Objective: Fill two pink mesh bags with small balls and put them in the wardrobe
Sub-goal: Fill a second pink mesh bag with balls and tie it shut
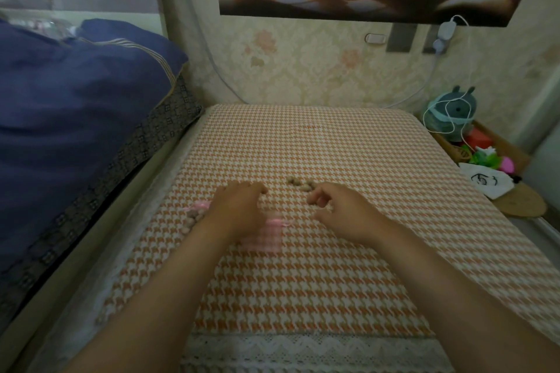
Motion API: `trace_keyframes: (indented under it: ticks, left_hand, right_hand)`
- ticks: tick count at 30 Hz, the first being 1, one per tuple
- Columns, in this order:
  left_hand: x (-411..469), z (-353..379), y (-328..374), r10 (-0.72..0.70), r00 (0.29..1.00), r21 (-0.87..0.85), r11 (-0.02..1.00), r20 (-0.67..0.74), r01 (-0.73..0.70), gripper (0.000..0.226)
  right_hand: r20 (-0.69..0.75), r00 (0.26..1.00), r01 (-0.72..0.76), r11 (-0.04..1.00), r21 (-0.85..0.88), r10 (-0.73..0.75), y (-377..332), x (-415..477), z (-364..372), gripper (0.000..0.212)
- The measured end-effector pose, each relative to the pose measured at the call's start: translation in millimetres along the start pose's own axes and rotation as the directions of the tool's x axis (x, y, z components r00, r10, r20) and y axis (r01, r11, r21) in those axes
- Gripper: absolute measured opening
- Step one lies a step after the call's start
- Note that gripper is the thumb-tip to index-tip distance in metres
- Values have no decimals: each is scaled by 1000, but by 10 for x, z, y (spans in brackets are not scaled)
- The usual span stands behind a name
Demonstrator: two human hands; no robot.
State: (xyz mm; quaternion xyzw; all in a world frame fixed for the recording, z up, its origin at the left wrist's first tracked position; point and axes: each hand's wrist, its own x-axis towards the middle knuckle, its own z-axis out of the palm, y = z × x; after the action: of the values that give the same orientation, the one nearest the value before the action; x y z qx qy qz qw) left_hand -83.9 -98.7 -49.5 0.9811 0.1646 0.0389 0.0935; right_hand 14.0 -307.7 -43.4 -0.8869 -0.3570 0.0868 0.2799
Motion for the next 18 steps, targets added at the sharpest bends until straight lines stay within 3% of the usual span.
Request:
trace_keyframes:
  ticks: [3,5,7,11,15,18]
  left_hand:
    - [187,12,156,-2,995,-52,999,-99,-3,51]
    - [338,64,276,-22,994,-239,971,-106,-4,52]
    - [491,126,396,-27,998,-314,949,-61,7,55]
    - [771,289,516,-61,992,-126,989,106,75,68]
    - [1022,404,533,-56,953,-167,980,299,110,86]
    - [1120,405,583,36,933,-150,988,359,20,80]
  right_hand:
    - [-58,992,-110,993,-31,108,152,73,-60,25]
    - [-65,980,-194,979,-70,190,279,119,-91,39]
    - [-41,957,-290,954,-76,287,398,159,-103,59]
    - [3,922,-385,919,-84,387,536,255,-55,77]
    - [-11,924,-381,921,-82,381,581,388,-43,73]
    - [15,937,-349,936,-33,350,606,500,-45,77]
